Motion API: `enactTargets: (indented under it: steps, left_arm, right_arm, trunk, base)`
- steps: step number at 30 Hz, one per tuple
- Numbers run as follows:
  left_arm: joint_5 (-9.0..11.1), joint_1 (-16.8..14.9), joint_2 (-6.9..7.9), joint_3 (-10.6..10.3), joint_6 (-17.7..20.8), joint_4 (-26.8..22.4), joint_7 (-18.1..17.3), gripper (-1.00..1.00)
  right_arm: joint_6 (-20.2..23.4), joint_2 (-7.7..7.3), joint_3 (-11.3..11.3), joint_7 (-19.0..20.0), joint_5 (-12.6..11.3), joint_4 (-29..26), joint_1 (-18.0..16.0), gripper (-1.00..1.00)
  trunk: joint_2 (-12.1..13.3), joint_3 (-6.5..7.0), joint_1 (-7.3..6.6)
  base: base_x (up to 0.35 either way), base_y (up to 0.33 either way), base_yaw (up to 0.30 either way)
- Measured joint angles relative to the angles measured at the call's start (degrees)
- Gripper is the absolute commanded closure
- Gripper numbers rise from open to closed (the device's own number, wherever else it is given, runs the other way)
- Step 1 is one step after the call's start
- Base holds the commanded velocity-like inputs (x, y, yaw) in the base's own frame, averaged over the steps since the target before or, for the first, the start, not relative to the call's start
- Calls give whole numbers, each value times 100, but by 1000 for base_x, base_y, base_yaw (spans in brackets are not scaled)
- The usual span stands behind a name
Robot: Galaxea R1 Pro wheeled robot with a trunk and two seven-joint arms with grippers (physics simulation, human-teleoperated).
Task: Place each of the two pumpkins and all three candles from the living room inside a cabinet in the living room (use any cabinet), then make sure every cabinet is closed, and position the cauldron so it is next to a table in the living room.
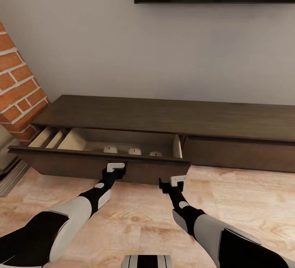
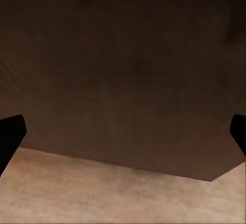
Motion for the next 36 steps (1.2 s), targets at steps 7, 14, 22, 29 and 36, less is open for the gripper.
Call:
enactTargets:
  steps: [7,14,22,29,36]
  left_arm:
    - [2,0,0,10,0,-1,1,-100]
    - [1,0,0,9,0,-1,1,-100]
    - [1,0,0,8,0,0,1,-100]
    - [16,0,-7,18,0,1,4,-100]
    - [21,-1,-8,39,-1,-1,6,-100]
  right_arm:
    - [0,0,0,0,0,0,0,-100]
    - [0,0,0,0,0,0,0,-100]
    - [-8,0,0,0,-6,0,62,-100]
    - [0,0,-4,0,-9,-1,88,-100]
    - [0,0,-2,0,-9,-1,88,-100]
  trunk:
    - [0,0,1]
    - [0,0,1]
    - [0,0,1]
    - [0,0,1]
    - [0,0,2]
  base:
    - [177,0,0]
    - [151,0,0]
    - [151,0,0]
    - [139,0,0]
    - [83,0,0]
